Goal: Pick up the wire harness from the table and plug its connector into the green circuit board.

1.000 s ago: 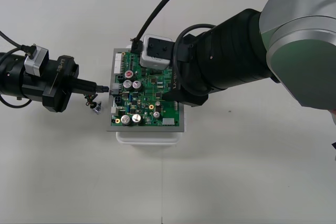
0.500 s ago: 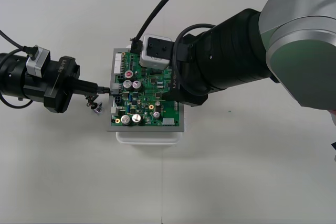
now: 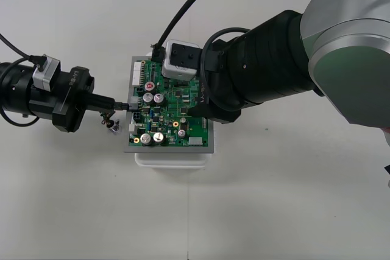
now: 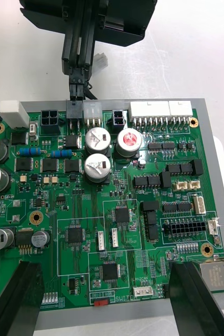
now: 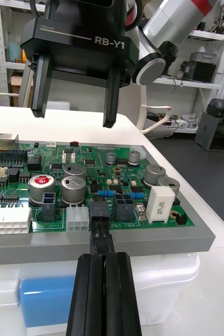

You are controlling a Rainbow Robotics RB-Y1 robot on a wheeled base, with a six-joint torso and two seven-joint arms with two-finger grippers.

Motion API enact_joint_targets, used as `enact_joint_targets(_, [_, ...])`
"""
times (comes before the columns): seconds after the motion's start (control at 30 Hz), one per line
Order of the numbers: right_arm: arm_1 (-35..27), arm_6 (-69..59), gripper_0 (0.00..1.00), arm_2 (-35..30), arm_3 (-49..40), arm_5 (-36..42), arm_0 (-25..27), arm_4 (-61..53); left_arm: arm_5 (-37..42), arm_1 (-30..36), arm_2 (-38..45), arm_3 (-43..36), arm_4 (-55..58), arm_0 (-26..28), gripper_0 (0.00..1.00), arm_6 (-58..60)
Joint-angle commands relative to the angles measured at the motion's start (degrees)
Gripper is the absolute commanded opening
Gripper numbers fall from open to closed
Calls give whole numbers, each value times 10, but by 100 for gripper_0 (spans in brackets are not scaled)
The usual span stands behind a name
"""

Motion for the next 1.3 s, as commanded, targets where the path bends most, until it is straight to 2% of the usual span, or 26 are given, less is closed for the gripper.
enact_joint_targets(0.03, [10,18,69,-9,-17,1,1,1,-22,-11,-3,-15,-3,-16,0,-1])
enact_joint_targets(1.3, [15,18,69,-9,-17,1,1,0,-22,-24,-4,-16,-1,-17,0,4])
